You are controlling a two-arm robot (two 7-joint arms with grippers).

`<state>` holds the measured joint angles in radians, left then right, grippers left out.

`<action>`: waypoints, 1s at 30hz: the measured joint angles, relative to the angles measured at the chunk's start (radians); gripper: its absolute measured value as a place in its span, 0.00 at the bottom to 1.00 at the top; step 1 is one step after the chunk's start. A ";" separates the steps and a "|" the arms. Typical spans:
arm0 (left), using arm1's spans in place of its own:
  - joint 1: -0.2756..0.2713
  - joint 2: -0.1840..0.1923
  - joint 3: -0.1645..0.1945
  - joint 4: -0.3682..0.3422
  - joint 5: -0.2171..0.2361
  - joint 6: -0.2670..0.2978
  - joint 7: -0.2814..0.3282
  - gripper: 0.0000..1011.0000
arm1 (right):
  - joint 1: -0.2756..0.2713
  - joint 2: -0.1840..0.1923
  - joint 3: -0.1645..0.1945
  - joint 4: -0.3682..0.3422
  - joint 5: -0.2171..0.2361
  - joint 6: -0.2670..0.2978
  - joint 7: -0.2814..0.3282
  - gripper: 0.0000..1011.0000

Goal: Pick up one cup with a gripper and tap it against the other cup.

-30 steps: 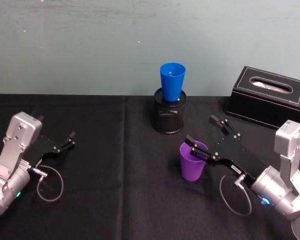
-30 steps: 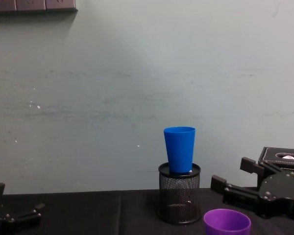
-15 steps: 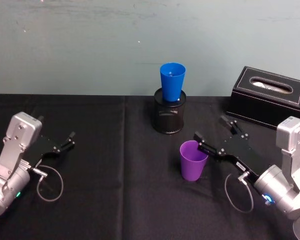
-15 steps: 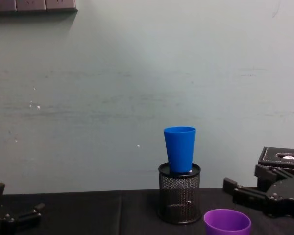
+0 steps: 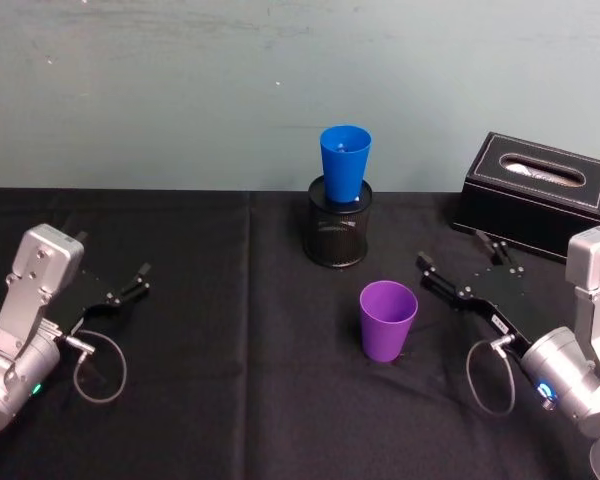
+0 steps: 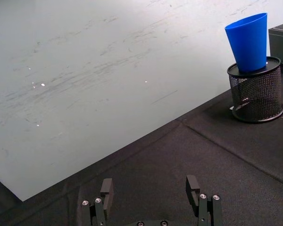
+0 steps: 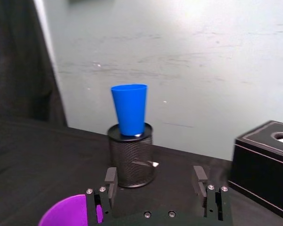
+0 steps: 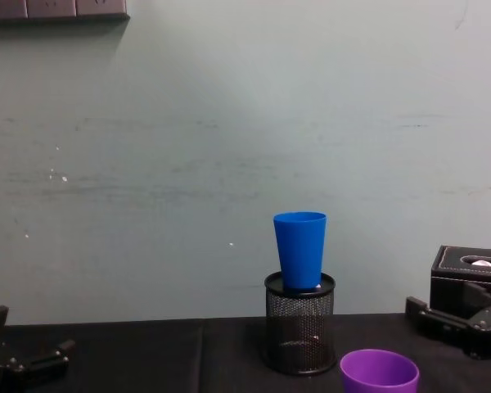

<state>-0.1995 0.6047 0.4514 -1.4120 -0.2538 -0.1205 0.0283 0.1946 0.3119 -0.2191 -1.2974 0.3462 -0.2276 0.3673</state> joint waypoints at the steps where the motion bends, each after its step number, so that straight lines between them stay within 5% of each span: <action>1: 0.000 0.000 0.000 0.000 0.000 0.000 0.000 1.00 | -0.001 -0.002 0.003 0.000 -0.005 0.002 -0.008 0.99; 10: 0.000 0.000 0.000 0.000 0.000 0.000 0.000 1.00 | -0.011 -0.020 0.033 -0.005 -0.050 0.019 -0.062 0.99; 30: 0.000 0.000 0.000 0.000 0.000 0.000 0.000 1.00 | -0.005 -0.032 0.038 0.018 -0.111 0.079 -0.062 0.99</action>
<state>-0.1995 0.6047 0.4514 -1.4120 -0.2539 -0.1205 0.0283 0.1898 0.2796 -0.1808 -1.2796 0.2354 -0.1483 0.3049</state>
